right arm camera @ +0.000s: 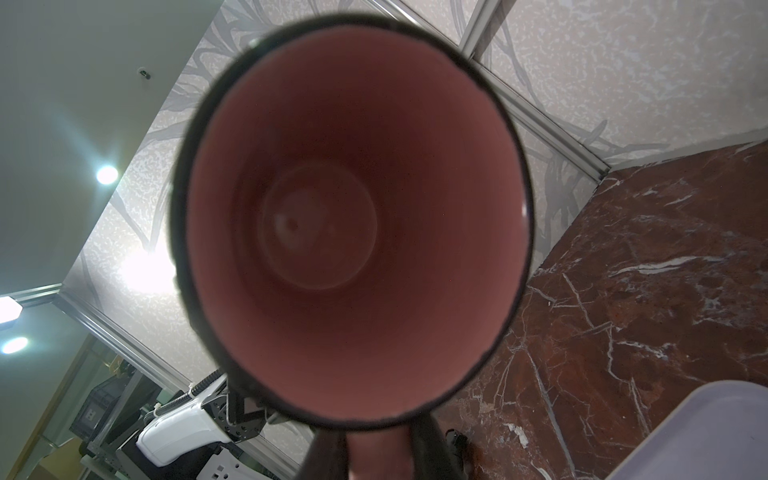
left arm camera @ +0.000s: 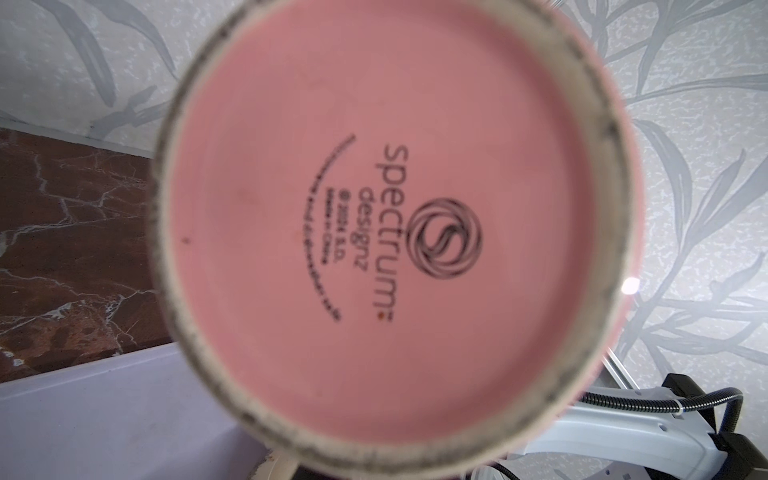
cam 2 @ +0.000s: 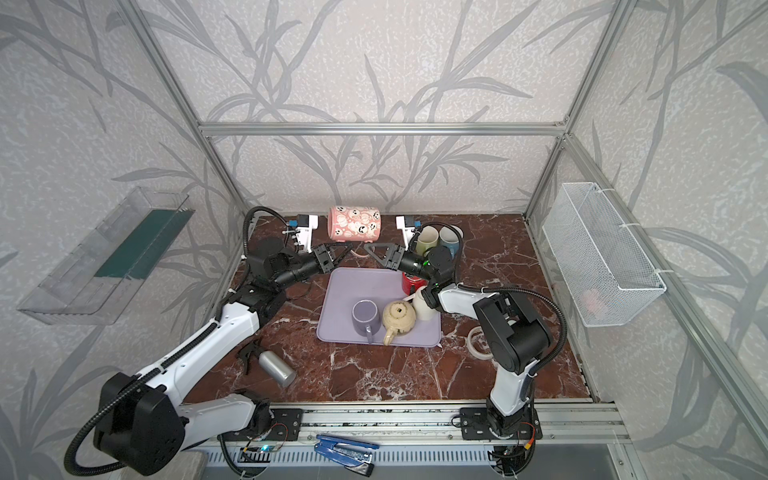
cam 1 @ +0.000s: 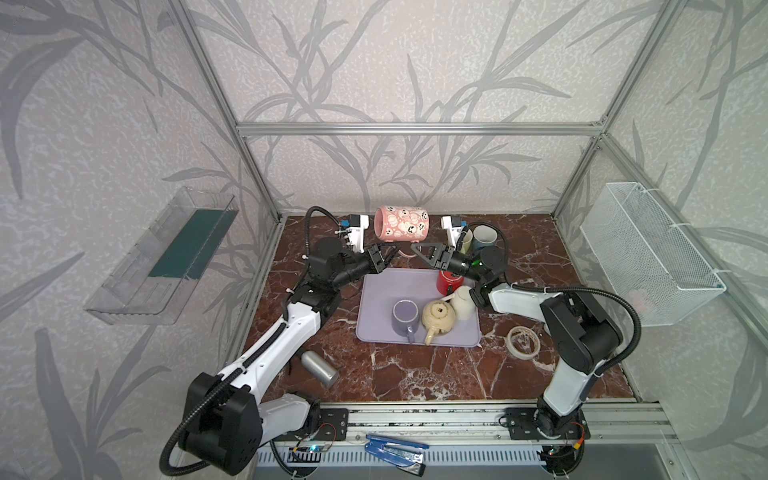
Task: Turn the mug right side up
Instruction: 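Carry the pink mug beyond the tray with the right gripper while the left releases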
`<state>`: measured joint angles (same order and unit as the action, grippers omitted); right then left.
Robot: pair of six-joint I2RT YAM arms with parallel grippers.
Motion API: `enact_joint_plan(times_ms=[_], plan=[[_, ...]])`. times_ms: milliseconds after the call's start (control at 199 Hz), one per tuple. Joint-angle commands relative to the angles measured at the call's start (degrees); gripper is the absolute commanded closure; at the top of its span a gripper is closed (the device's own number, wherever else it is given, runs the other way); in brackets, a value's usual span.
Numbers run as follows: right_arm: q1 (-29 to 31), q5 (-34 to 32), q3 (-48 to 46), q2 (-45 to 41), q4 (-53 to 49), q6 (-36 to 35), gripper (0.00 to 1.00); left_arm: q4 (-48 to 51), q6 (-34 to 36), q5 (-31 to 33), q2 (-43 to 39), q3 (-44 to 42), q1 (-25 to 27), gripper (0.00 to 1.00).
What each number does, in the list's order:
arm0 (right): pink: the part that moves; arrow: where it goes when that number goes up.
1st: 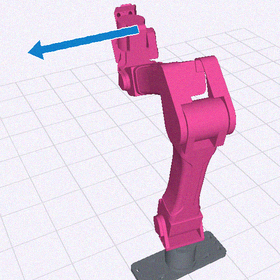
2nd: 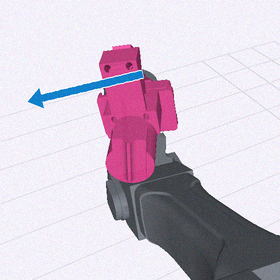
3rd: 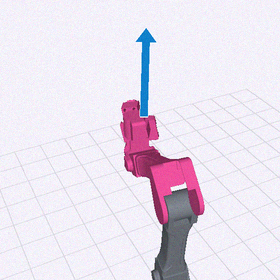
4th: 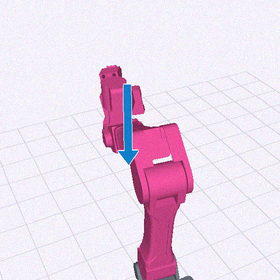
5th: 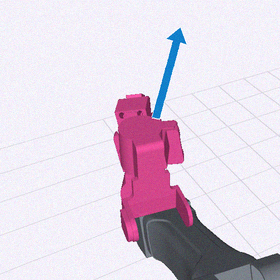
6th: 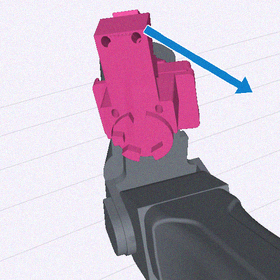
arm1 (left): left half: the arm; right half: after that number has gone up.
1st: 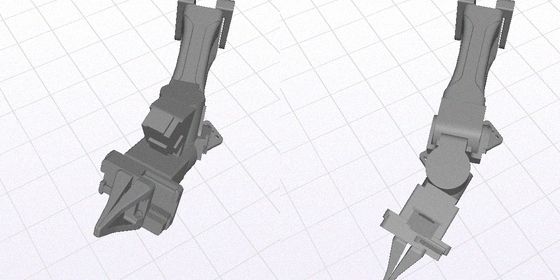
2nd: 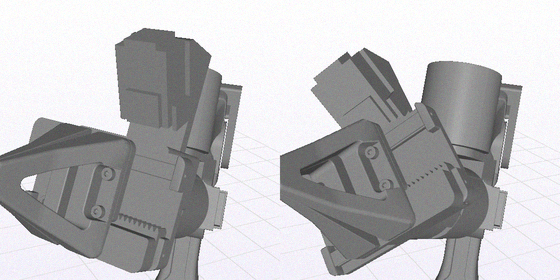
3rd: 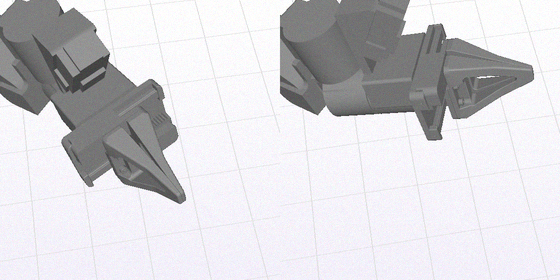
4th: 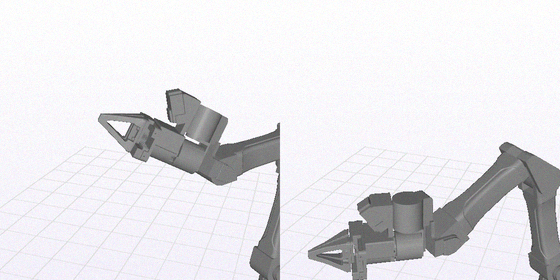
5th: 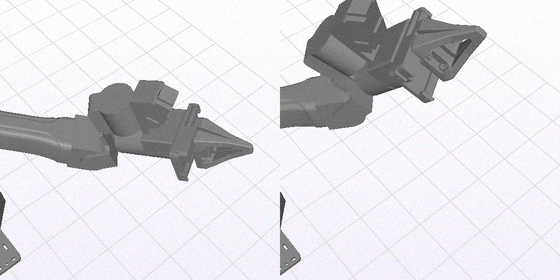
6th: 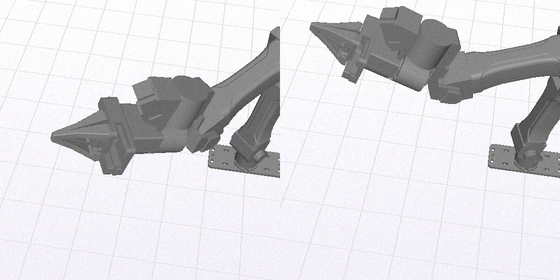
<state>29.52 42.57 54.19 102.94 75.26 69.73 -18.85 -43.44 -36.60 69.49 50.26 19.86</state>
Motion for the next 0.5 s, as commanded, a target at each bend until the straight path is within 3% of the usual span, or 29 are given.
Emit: enact_joint_plan(times_ms=[0,221,321,492], plan=[[0.36,-0.29,1.52,-2.75,5.34,-0.95,1.0,-4.61,0.31,-2.04,0.31,1.06,0.16,0.8],[0.65,-0.38,1.97,-2.14,5.33,-0.91,1.0,-6.0,-0.79,-3.57,1.72,1.51,0.25,0.69],[0.67,-0.29,2.22,-1.98,5.38,-0.82,1.0,-6.37,-0.79,-3.33,1.85,1.51,0.18,0.82],[0.88,-0.14,2.48,-1.42,5.33,-0.83,1.0,-6.84,-1.0,-3.95,2.43,1.79,0.2,0.92]])
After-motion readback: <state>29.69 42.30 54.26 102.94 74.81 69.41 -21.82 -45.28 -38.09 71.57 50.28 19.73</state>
